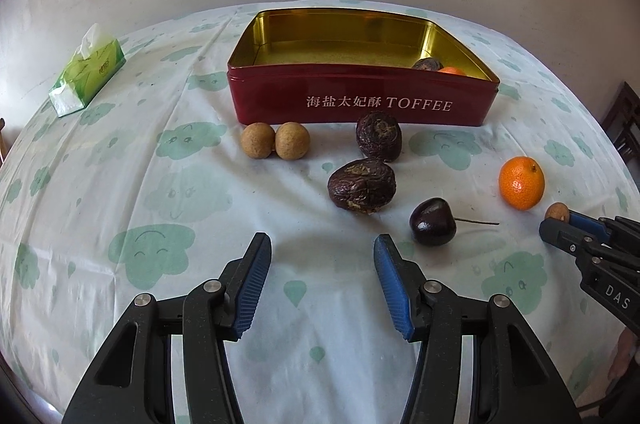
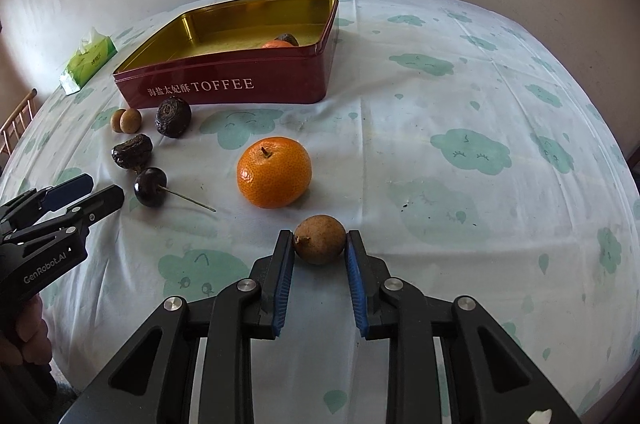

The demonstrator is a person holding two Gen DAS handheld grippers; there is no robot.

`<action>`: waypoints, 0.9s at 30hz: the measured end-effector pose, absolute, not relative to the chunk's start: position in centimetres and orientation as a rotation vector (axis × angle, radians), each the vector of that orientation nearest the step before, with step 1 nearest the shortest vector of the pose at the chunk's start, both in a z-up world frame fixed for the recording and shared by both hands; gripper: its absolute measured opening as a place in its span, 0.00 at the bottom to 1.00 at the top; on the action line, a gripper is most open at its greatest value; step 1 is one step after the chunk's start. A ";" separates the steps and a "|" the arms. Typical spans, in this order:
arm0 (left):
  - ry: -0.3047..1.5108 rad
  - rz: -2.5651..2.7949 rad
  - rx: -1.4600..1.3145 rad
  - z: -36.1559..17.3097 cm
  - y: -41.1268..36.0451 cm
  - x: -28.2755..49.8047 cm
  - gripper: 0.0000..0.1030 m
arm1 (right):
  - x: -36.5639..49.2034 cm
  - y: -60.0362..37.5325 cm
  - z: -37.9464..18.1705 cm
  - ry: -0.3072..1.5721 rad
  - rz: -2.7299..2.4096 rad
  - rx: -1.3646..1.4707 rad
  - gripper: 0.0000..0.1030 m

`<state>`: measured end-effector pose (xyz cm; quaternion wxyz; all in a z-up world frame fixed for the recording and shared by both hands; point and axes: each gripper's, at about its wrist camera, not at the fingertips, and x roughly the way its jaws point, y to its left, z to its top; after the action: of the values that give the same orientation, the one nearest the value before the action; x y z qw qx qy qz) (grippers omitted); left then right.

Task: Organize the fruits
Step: 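Close the right tool on the small brown round fruit, then close the left tool on the wrinkled dark dried fruit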

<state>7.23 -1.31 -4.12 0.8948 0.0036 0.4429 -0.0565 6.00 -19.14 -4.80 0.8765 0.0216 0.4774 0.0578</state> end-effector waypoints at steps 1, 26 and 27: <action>0.917 -0.123 0.010 -4.1 -1.5 7.4 0.53 | 6.0 -19.2 -4.8 0.995 0.119 0.046 0.23; 0.889 -0.135 0.023 -4.3 -2.9 10.1 0.45 | 6.7 -19.5 -5.0 0.973 0.108 0.029 0.24; 0.887 -0.139 0.025 -4.3 -3.0 10.0 0.44 | 6.6 -19.5 -5.0 0.972 0.108 0.028 0.24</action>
<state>10.05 -3.03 -4.30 0.9007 0.0120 0.4289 -0.0674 6.65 -19.51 -5.03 0.8827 0.0136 0.4668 0.0519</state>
